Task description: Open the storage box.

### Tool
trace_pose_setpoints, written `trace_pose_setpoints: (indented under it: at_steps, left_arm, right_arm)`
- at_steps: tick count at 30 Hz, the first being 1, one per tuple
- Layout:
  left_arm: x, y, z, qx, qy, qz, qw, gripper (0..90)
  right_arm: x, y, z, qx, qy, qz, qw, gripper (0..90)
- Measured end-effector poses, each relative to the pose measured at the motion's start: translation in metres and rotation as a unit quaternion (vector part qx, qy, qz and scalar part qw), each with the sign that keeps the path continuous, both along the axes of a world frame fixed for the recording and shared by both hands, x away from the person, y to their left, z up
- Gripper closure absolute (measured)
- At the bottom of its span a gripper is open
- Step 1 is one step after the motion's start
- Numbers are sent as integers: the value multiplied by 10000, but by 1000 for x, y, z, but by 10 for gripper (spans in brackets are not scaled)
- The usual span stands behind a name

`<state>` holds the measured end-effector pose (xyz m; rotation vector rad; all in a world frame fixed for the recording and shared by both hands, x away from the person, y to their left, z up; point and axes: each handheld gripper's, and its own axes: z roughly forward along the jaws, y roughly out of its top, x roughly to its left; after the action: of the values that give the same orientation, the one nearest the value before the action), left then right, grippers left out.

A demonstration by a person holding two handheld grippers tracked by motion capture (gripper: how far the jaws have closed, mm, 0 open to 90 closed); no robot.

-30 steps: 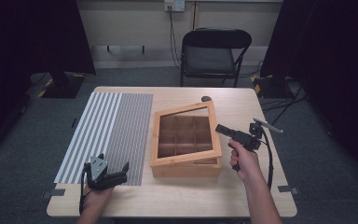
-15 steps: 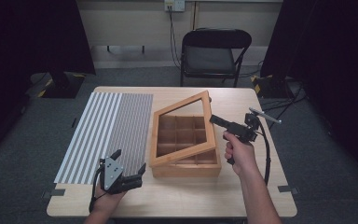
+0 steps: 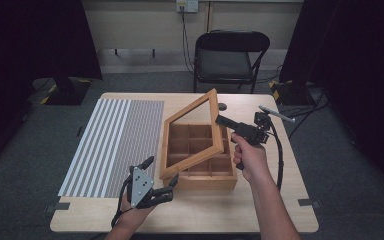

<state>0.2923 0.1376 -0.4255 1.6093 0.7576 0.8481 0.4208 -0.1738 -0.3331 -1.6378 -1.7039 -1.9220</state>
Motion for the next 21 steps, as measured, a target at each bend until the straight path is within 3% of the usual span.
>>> trace_pose_setpoints:
  at_steps: [3,11,14,17,18,19,21]
  left_arm:
    - [2,-6,1,-51,-9,-42,10000,147]
    - [5,-28,4,284,-229,-26,9993,152]
    - [9,-35,5,283,-174,64,9994,167]
    - [12,-41,5,275,-161,233,9992,242]
    - [12,-42,5,262,-150,215,9993,331]
    - [11,-43,6,357,-187,213,9990,374]
    - [10,-50,3,333,-157,337,9988,431]
  right_arm:
    - [1,5,4,-11,-28,19,10000,703]
    - [2,15,13,-36,-128,88,9999,696]
    - [2,18,15,-60,-131,116,9998,694]
    - [2,20,17,-67,-142,129,9998,693]
    - [2,21,18,-84,-160,128,9998,691]
    - [2,22,18,-58,-163,146,9997,691]
    - [3,24,19,-42,-173,158,9997,688]
